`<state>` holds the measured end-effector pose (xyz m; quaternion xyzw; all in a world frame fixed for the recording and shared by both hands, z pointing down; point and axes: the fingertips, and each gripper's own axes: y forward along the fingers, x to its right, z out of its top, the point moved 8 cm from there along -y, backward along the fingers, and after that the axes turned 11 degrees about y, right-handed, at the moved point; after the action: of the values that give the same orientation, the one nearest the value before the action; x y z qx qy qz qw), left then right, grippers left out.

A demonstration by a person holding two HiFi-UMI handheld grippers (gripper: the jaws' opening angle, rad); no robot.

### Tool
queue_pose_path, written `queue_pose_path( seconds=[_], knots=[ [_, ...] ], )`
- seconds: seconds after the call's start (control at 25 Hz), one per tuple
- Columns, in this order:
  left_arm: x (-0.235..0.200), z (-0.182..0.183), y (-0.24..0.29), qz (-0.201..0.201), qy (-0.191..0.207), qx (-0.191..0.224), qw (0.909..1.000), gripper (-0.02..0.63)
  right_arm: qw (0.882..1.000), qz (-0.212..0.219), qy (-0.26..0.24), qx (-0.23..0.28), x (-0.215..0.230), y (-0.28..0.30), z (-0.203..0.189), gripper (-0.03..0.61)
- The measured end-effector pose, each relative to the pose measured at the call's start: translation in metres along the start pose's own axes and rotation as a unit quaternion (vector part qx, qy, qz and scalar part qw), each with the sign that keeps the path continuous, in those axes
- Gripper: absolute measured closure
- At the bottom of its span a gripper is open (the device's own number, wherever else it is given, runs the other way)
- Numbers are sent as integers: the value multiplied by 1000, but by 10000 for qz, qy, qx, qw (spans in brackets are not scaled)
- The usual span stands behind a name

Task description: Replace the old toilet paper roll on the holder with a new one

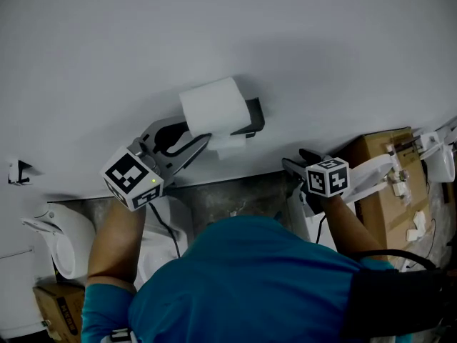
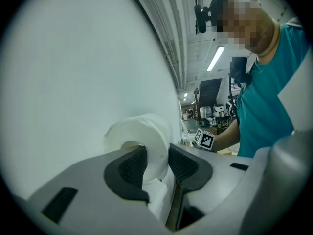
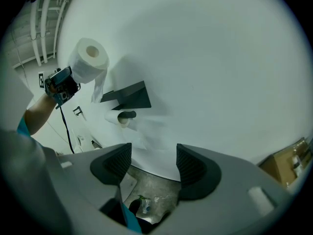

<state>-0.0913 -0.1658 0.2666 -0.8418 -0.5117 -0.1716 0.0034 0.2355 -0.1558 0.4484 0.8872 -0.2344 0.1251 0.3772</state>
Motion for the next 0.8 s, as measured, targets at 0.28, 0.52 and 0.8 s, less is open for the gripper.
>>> queue_pose_path(
  seconds=[0.28,0.52,0.8],
  knots=[
    [-19,-31,41,-233,-184,-97,9995,474,10000,-23,70,-12,9,-4,-2,298],
    [-22,-68,59,-514,-280,-327,9977,472,9999,-10,84,-105,14,-4,-7,298],
    [-22,-80,61,-664,-384,-298,9966,463,9999,14,57,-147,11,-1,-6,298]
  ],
)
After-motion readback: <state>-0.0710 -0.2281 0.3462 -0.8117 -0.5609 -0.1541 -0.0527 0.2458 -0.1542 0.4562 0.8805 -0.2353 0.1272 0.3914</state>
